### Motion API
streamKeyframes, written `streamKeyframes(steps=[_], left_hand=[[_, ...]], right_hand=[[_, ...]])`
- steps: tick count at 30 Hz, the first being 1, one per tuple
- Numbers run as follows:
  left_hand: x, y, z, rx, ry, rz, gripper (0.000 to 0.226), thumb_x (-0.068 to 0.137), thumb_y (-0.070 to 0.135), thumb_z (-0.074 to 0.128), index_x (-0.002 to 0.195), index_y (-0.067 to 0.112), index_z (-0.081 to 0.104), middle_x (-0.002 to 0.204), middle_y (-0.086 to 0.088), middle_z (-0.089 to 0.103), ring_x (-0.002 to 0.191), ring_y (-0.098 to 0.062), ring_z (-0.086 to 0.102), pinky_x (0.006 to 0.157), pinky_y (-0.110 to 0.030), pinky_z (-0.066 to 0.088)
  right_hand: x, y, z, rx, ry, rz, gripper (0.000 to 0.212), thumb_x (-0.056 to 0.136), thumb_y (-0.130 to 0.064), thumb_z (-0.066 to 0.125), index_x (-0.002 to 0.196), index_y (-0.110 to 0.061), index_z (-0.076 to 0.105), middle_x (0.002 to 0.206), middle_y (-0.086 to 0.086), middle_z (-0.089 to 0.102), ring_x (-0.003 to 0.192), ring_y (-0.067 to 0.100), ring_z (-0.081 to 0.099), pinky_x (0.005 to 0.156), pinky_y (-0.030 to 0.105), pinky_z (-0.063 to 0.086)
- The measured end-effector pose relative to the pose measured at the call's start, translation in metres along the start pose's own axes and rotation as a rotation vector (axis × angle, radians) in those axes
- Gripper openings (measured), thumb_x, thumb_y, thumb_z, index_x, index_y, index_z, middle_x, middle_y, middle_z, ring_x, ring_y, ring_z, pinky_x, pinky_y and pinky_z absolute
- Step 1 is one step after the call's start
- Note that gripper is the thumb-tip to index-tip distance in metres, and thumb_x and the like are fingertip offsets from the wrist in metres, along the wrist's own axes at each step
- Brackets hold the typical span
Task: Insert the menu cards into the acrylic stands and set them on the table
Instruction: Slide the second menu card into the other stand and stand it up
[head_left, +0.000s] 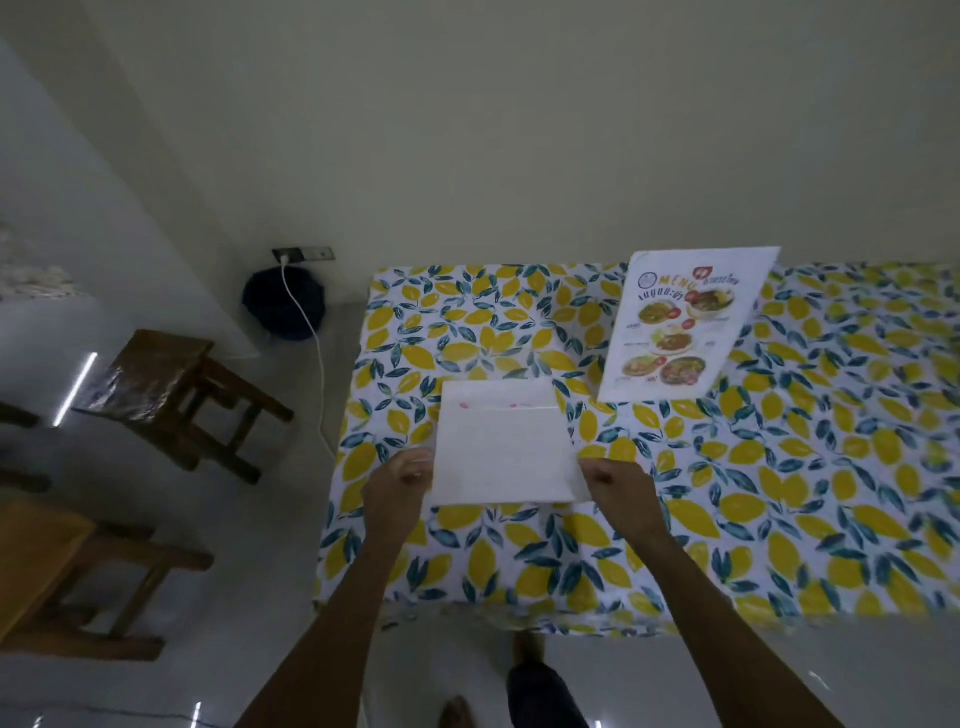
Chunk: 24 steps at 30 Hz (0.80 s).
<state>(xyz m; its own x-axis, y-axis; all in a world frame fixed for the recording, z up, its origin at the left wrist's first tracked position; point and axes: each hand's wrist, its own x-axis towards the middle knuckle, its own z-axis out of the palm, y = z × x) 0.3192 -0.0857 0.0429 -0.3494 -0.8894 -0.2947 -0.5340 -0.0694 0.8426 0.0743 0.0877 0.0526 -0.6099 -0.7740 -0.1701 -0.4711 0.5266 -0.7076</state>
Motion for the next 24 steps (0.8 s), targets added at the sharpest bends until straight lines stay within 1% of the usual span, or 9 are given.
streamKeyframes(steps=[2,4,6,9,12,15,17,21,24], left_hand=[[-0.017,-0.002,-0.01,-0.141,-0.037,0.059,0.023,0.085,0.02,0.071,0.108,0.023,0.072,0.101,0.005,0.072,0.092,-0.006,0.067,0.081,-0.024,0.053],[-0.026,-0.008,-0.016,-0.282,-0.031,0.086,0.045,0.071,0.034,0.079,0.107,0.008,0.074,0.108,-0.013,0.074,0.103,-0.027,0.07,0.089,-0.044,0.056],[-0.031,-0.007,-0.02,-0.261,-0.011,0.124,0.036,0.074,0.025,0.079,0.105,0.007,0.076,0.108,-0.013,0.075,0.103,-0.029,0.07,0.09,-0.05,0.056],[-0.035,0.005,-0.023,-0.176,0.008,0.183,0.021,0.087,0.003,0.07,0.105,0.012,0.078,0.108,-0.008,0.076,0.099,-0.02,0.071,0.089,-0.046,0.058],[-0.033,0.023,-0.028,-0.058,0.068,0.281,0.02,0.088,0.005,0.072,0.104,0.015,0.078,0.105,-0.003,0.076,0.092,-0.006,0.068,0.083,-0.031,0.059],[-0.017,0.041,-0.033,-0.045,0.068,0.358,0.015,0.087,0.019,0.075,0.102,0.02,0.079,0.097,0.009,0.074,0.089,0.003,0.066,0.083,-0.032,0.058],[0.001,0.054,-0.038,-0.074,0.051,0.362,0.011,0.087,0.028,0.075,0.096,0.023,0.079,0.094,0.01,0.074,0.089,0.0,0.067,0.082,-0.036,0.058],[0.041,0.079,-0.038,-0.032,0.08,0.404,0.019,0.091,0.031,0.07,0.075,0.022,0.068,0.084,0.001,0.069,0.088,-0.015,0.068,0.082,-0.036,0.055],[0.072,0.09,-0.027,-0.029,0.125,0.357,0.01,0.093,0.027,0.068,0.086,0.02,0.064,0.093,0.001,0.067,0.092,-0.012,0.063,0.082,-0.033,0.049]], right_hand=[[-0.016,-0.006,-0.008,0.031,0.002,-0.031,0.028,0.09,-0.004,0.057,0.105,-0.019,0.076,0.092,-0.002,0.076,0.081,0.01,0.067,0.068,0.024,0.049],[-0.03,-0.01,-0.015,0.037,0.012,-0.071,0.033,0.088,-0.002,0.06,0.108,-0.023,0.075,0.084,-0.011,0.076,0.072,-0.007,0.064,0.064,0.011,0.047],[-0.04,-0.016,-0.022,0.023,0.024,-0.121,0.032,0.087,-0.002,0.063,0.109,-0.022,0.074,0.079,-0.013,0.074,0.065,-0.011,0.061,0.061,0.007,0.045],[-0.043,-0.024,-0.031,0.0,0.058,-0.124,0.03,0.088,-0.007,0.065,0.112,-0.021,0.073,0.095,0.004,0.078,0.073,0.008,0.067,0.065,0.025,0.054],[-0.031,-0.031,-0.041,-0.012,0.071,-0.078,0.028,0.091,-0.014,0.064,0.118,-0.015,0.07,0.085,0.011,0.074,0.073,0.019,0.066,0.065,0.023,0.044],[-0.012,-0.044,-0.053,-0.052,0.109,-0.14,0.028,0.093,-0.029,0.06,0.117,-0.017,0.07,0.078,0.004,0.07,0.07,0.016,0.064,0.063,0.02,0.042],[0.008,-0.053,-0.061,-0.043,0.13,-0.153,0.026,0.093,-0.034,0.059,0.11,-0.018,0.072,0.087,0.002,0.073,0.07,0.007,0.063,0.064,0.014,0.044],[0.053,-0.071,-0.067,0.104,0.188,-0.136,0.022,0.092,-0.041,0.06,0.096,-0.022,0.069,0.095,-0.001,0.073,0.085,0.015,0.068,0.075,0.04,0.057],[0.086,-0.076,-0.059,0.173,0.234,-0.142,0.023,0.094,-0.042,0.055,0.09,-0.022,0.064,0.085,-0.002,0.07,0.079,0.013,0.067,0.072,0.041,0.056]])
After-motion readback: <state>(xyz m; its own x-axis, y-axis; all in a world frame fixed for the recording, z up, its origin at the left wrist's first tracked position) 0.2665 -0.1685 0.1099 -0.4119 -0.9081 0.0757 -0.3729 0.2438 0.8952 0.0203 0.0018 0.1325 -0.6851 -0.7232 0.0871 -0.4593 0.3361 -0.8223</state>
